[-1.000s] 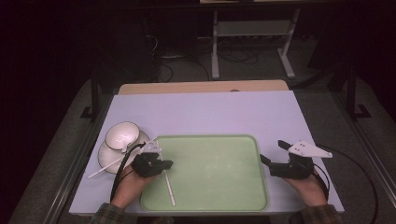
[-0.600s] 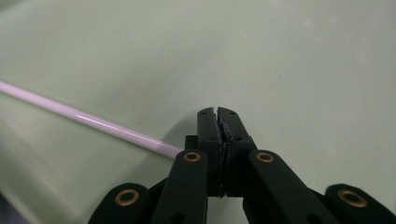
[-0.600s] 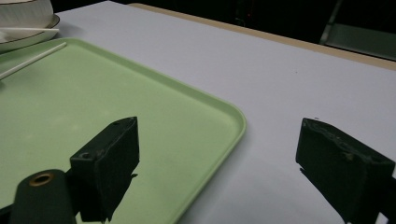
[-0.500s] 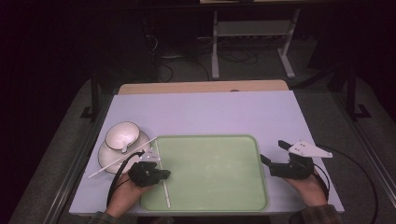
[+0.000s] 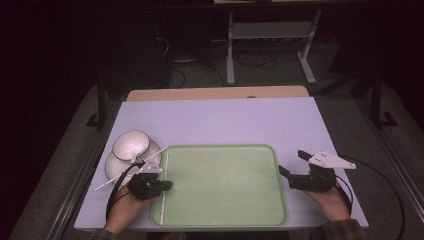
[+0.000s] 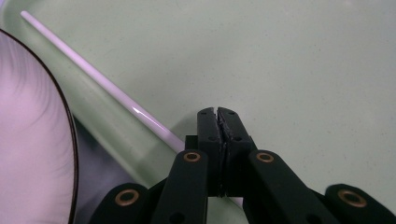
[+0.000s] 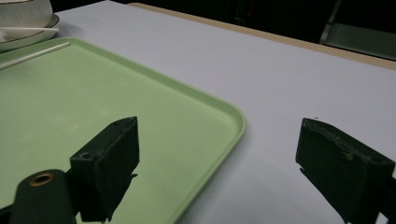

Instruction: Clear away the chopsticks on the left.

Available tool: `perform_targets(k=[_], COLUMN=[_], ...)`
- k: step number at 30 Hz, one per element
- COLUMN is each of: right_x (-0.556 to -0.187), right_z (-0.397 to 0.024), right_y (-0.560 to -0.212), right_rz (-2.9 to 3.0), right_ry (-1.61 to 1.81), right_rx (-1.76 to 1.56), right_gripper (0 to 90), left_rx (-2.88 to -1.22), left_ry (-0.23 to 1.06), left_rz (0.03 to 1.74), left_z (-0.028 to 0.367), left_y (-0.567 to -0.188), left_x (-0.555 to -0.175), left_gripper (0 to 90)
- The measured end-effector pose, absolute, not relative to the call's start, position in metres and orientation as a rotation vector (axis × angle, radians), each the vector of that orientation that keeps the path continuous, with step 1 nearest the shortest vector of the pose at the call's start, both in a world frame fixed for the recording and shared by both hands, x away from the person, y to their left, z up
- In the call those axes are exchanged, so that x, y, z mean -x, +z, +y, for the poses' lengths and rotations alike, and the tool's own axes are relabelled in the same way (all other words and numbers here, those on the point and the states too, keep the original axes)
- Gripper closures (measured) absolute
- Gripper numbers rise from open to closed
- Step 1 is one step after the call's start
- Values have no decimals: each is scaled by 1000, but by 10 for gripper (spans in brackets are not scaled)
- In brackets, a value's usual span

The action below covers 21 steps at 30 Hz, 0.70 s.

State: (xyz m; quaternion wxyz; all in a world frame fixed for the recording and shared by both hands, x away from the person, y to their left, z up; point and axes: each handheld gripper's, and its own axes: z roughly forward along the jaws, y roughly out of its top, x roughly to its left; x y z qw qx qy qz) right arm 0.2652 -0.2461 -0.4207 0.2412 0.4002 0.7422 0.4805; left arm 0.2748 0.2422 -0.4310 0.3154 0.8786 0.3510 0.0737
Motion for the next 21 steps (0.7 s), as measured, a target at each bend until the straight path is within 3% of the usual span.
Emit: perform_targets(k=[21], right_x=[-265], right_z=[-245], right_y=[-421], right_rz=[2037], right_ry=[1312], right_rx=[-1092], right_gripper=[127], left_rx=[-2302], left_ry=[173], left_rz=[893], left_z=[245], left_y=[-430], left_x=[-278], left_gripper=[877])
